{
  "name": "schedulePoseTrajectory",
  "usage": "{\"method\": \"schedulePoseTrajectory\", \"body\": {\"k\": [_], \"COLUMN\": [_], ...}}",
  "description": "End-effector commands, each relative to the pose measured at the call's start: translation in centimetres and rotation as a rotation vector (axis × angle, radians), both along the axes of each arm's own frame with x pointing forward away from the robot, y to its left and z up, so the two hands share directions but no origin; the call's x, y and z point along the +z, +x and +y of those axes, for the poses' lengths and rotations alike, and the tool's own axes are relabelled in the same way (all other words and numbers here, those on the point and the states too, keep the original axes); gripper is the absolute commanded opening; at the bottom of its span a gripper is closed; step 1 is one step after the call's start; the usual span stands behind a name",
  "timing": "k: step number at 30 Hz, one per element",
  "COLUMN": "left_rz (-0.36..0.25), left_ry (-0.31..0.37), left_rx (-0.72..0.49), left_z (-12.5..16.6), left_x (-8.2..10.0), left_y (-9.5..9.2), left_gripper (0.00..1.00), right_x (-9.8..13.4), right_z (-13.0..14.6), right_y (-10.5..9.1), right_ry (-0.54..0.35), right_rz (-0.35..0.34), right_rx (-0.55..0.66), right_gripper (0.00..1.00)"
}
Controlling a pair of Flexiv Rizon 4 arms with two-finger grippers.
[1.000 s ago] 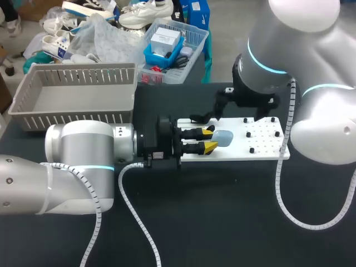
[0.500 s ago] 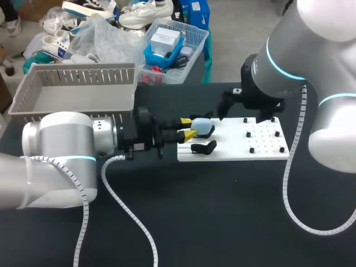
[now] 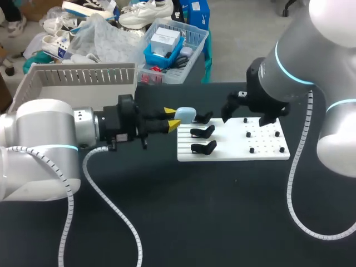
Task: Pick up each earbud case from the left stands, insert the matching earbuds, close the lid, and place the case in the box.
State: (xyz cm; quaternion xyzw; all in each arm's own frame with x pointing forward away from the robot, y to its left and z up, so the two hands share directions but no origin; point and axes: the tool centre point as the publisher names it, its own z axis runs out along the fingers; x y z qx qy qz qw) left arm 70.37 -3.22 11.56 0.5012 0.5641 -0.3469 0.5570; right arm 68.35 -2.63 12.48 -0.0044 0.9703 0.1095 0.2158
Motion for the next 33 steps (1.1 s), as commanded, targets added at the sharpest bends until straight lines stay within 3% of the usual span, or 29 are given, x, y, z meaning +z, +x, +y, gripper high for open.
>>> {"method": "schedulePoseTrajectory", "body": {"k": [1, 7, 15, 20, 25, 33], "left_rz": [-0.005, -0.001, 0.048, 0.068, 0.069, 0.098], "left_ry": [0.008, 0.011, -0.033, -0.064, -0.052, -0.076], "left_rx": [0.069, 0.122, 0.204, 0.287, 0.356, 0.406], "left_z": [1.9, 4.5, 7.5, 10.3, 12.7, 14.3], "left_x": [1.3, 2.4, 3.1, 3.6, 4.1, 3.6], "left_y": [-0.6, -0.1, 0.8, 2.2, 3.7, 6.0], "left_gripper": [0.0, 0.0, 0.0, 0.0, 0.0, 0.0], "right_x": [-0.1, -0.1, -0.1, -0.1, -0.1, -0.1], "right_z": [-0.2, -0.2, -0.2, -0.2, -0.2, -0.2], "right_y": [-0.4, -0.4, -0.4, -0.4, -0.4, -0.4], "right_ry": [0.002, 0.002, 0.002, 0.002, 0.002, 0.002], "right_rz": [-0.015, -0.015, -0.015, -0.015, -0.015, -0.015], "right_rx": [-0.005, -0.005, -0.005, -0.005, -0.005, -0.005], "right_gripper": [1.0, 1.0, 1.0, 1.0, 1.0, 1.0]}}
